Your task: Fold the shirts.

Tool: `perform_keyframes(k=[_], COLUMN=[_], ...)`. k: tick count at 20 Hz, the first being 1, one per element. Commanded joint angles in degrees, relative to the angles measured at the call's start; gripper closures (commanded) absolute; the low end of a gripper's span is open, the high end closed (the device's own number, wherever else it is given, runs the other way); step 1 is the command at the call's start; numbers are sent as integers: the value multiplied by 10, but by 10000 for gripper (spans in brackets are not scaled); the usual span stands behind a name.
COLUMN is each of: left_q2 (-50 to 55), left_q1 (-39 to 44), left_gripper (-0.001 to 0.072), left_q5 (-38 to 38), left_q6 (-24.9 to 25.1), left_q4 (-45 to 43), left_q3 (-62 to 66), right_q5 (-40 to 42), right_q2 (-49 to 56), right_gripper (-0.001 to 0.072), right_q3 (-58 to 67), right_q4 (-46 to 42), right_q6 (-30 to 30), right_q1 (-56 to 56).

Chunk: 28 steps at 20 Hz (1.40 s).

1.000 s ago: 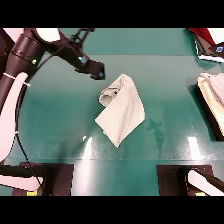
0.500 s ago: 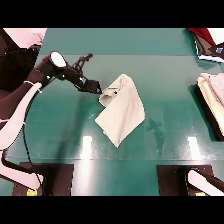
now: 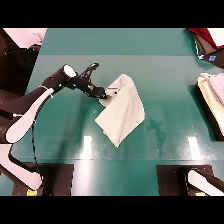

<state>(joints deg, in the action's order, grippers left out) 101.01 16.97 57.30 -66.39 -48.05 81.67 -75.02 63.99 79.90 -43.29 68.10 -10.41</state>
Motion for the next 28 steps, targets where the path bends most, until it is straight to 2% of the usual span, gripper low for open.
perform_keyframes(k=[1,4,5,6,7,9,12,14,17,18,21,22,23,24,25,28], left_q2=[1,-12,-19,-27,-34,-46,-51,-51,-51,-51,-51,-51,-51,-51,-51,-80], left_q1=[6,-13,-19,-22,-24,-24,-24,-24,-24,-24,-24,-24,-24,-24,-24,-35], left_gripper=[682,681,681,680,680,680,680,680,680,680,681,681,681,681,681,681], left_q5=[-20,24,43,58,72,84,103,116,128,129,129,131,135,139,144,158], left_q6=[-3,-26,-26,-26,-26,-26,-26,-26,-26,-26,-26,-26,-26,-26,-26,-27], left_q4=[1,-8,-14,-22,-29,-34,-37,-39,-40,-41,-41,-41,-42,-43,-43,-61], left_q3=[8,44,58,70,78,84,84,84,84,84,84,84,84,84,84,84], right_q5=[-2,6,14,26,49,98,184,219,232,241,273,281,284,284,286,286], right_q2=[0,0,0,0,2,20,71,118,178,192,224,233,237,237,234,180], right_gripper=[694,690,545,255,115,116,116,116,116,117,208,209,309,636,695,697], right_q3=[-56,-124,-157,-191,-229,-293,-339,-337,-290,-273,-235,-230,-229,-229,-229,-229], right_q4=[3,2,2,2,2,3,23,80,91,91,87,88,88,85,85,40], right_q6=[1,22,30,37,62,106,106,100,94,94,103,108,110,108,98,103], right_q1=[19,84,116,150,186,264,382,436,487,498,520,521,521,521,520,500])
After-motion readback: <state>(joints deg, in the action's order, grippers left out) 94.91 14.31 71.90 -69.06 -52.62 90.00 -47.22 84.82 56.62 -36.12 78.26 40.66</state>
